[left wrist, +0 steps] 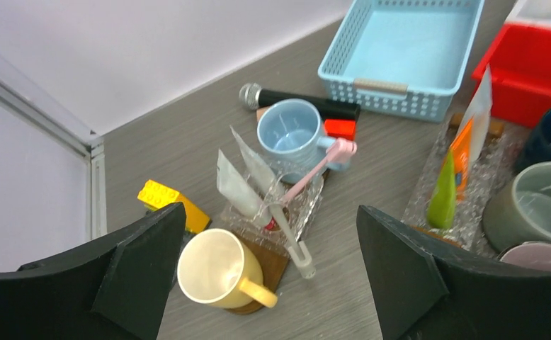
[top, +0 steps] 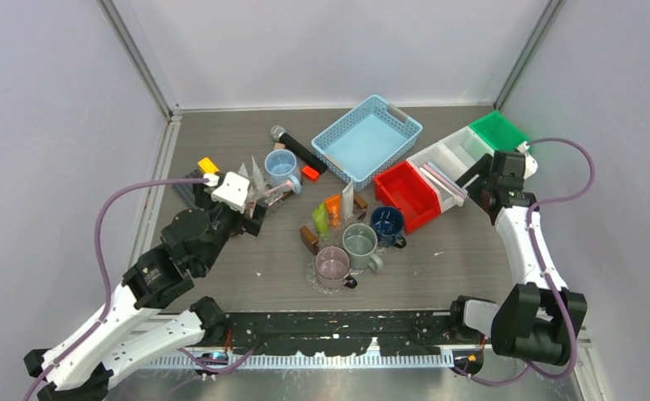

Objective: Prepare toiletry sets of a toothbrush and toothpaste on the tray
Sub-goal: Pick up the toothbrush from the storage box.

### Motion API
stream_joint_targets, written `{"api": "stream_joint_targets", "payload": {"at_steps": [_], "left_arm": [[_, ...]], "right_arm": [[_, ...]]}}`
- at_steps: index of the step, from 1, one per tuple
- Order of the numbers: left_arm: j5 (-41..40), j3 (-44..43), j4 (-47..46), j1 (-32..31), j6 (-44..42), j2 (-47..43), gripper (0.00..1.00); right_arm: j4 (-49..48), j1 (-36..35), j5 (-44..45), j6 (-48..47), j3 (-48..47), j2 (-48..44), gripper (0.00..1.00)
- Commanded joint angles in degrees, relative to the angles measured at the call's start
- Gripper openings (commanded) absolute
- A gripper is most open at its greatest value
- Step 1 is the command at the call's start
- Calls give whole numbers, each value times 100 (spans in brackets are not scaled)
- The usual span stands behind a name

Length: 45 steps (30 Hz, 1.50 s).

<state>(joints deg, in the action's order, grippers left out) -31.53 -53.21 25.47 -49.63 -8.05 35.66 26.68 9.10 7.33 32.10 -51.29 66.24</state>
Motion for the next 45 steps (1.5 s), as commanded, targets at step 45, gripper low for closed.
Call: {"api": "stream_joint_targets", "payload": {"at_steps": [45], "left_arm": [[112,1071,-1027,469,-279,-438,89]], "right_arm": [[1261,-397,78,-3151,-3062,4032,44]]}}
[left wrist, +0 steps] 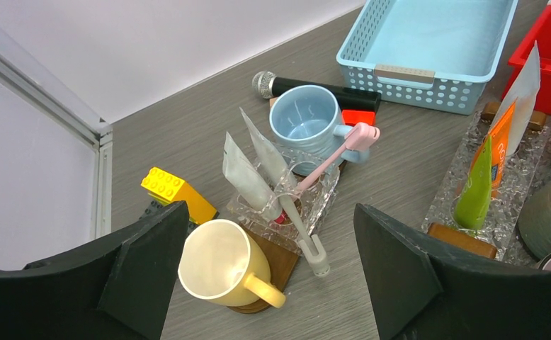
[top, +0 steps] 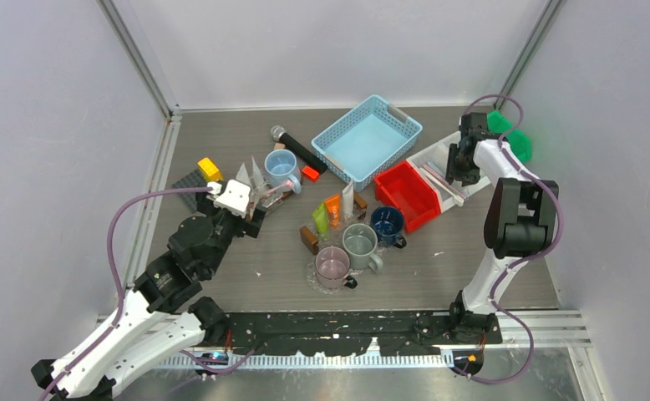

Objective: Prepare toiletry sets of a toothbrush and toothpaste on the tray
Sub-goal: Pick up the toothbrush from the storage box.

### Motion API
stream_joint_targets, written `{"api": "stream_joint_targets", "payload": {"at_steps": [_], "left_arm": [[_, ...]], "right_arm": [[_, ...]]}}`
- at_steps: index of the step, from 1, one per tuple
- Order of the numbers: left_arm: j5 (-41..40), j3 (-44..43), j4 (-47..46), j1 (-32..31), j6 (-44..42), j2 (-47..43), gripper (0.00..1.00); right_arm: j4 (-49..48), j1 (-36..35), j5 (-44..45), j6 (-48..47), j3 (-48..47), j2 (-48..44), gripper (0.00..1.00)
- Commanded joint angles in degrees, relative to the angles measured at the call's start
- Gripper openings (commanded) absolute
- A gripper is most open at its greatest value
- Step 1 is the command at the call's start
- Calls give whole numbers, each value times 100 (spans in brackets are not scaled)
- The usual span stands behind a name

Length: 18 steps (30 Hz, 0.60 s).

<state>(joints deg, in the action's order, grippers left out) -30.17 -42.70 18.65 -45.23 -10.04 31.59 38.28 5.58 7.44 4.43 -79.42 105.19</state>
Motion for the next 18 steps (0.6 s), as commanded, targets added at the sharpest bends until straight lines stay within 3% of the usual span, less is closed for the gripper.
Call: {"api": "stream_joint_targets", "payload": {"at_steps": [1,13,18], "left_arm": [[-24,24,-345,32,-85,-31,89],[16,42,-363,30,-89,-21,89],[44,51,-364,26,-87,-48,89]], "right_arm": [[96,-52,65,-401,-250,175,44],[129,-216,127,-951,-323,561,33],[295,-274,39,-1037,-444,474,44]]}}
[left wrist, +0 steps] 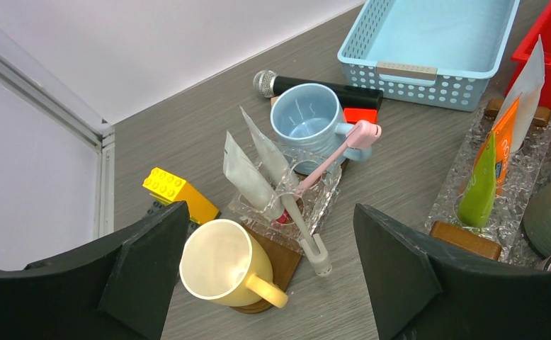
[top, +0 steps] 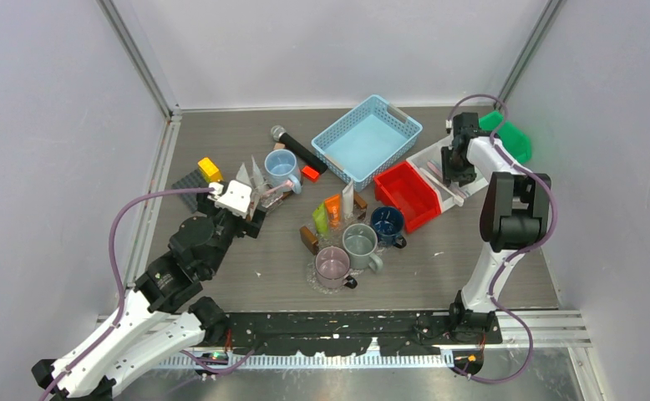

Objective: Prepare toiletry sets of a toothbrush and toothpaste on the tray
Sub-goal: Pick up the toothbrush from the storage box.

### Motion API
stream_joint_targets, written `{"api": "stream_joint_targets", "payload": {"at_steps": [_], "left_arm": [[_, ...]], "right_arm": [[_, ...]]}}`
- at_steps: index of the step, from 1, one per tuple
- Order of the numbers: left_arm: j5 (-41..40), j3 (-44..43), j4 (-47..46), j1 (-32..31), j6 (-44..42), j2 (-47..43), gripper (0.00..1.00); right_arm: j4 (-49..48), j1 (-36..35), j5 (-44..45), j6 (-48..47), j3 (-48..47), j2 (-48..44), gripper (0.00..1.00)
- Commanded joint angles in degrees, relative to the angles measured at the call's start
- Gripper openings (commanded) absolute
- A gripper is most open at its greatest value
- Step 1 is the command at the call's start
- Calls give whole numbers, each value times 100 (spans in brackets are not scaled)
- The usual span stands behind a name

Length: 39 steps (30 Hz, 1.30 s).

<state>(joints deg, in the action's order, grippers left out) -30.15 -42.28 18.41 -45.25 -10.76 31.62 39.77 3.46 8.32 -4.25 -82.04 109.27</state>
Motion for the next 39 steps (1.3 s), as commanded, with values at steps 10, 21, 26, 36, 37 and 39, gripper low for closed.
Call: {"api": "stream_joint_targets", "payload": {"at_steps": [10,21,26,36,37,39], "left_arm": [[44,18,-341,34,-16,-68,88],[9,37,-356,34,-35,-17,88],[9,45,-365,34,-41,-9,88],[9,53,-369,34,-66,2,88],[14,53,-370,34,-66,10,88],[11,61,-365,34,-62,10,88]], "right_arm": [[6,-88,-3,-54,-557,-297,48],[1,-92,120,-224,-754,198,38],[1,-91,92,-273,-731,373,35],[-19,-96,146,-364,-664,608,25],[-21,-110,109,-369,-660,610,25],[1,-147,106,-383,-660,587,26]]}}
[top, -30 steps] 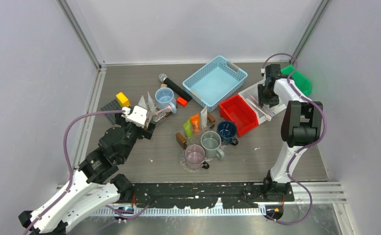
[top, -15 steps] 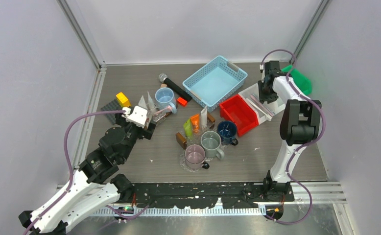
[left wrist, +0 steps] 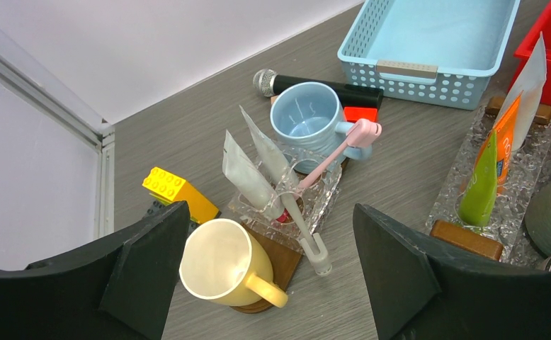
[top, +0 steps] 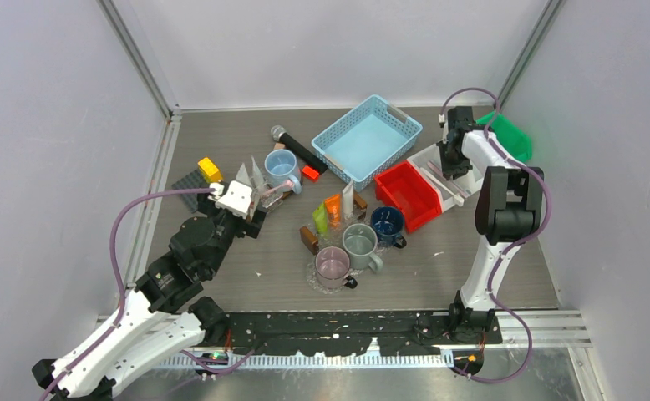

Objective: Prepare toiletry sets of a toothbrush and toothpaste on the tray
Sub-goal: Pick up the toothbrush from the storage box.

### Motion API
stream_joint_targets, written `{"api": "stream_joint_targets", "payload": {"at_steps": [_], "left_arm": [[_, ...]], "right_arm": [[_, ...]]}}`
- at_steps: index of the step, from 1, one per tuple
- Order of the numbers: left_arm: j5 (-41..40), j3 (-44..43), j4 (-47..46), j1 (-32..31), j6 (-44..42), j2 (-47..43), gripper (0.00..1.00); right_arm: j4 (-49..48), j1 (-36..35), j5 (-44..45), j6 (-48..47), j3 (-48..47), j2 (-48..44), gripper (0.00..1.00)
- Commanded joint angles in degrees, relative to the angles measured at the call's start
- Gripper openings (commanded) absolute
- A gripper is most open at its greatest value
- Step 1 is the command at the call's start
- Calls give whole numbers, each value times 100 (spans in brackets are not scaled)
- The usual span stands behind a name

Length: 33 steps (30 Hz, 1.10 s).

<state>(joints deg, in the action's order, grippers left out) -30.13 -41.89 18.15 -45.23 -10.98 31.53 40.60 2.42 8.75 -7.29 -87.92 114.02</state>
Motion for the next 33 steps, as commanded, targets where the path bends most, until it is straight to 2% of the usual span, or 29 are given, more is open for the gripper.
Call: {"api": "stream_joint_targets", "payload": {"at_steps": [1,4,10,21,33], "left_arm": [[15,23,-339,32,-37,20,88],[16,23,-347,32,-43,28,88],[33,23,-347,32,-41,50,88],[76,23,-349,28,-24,62,87],[77,32,-356,32,-26,33,88]], "right_arm": [[-76,-75,68,-79,-69,84,28],[-70,-133,157,-80,-52,-38,34],[-160,-233,423,-125,-10,-506,35],[-288,-242,372,-167,269,-628,23],[-289,-242,230,-168,474,-267,22]]}}
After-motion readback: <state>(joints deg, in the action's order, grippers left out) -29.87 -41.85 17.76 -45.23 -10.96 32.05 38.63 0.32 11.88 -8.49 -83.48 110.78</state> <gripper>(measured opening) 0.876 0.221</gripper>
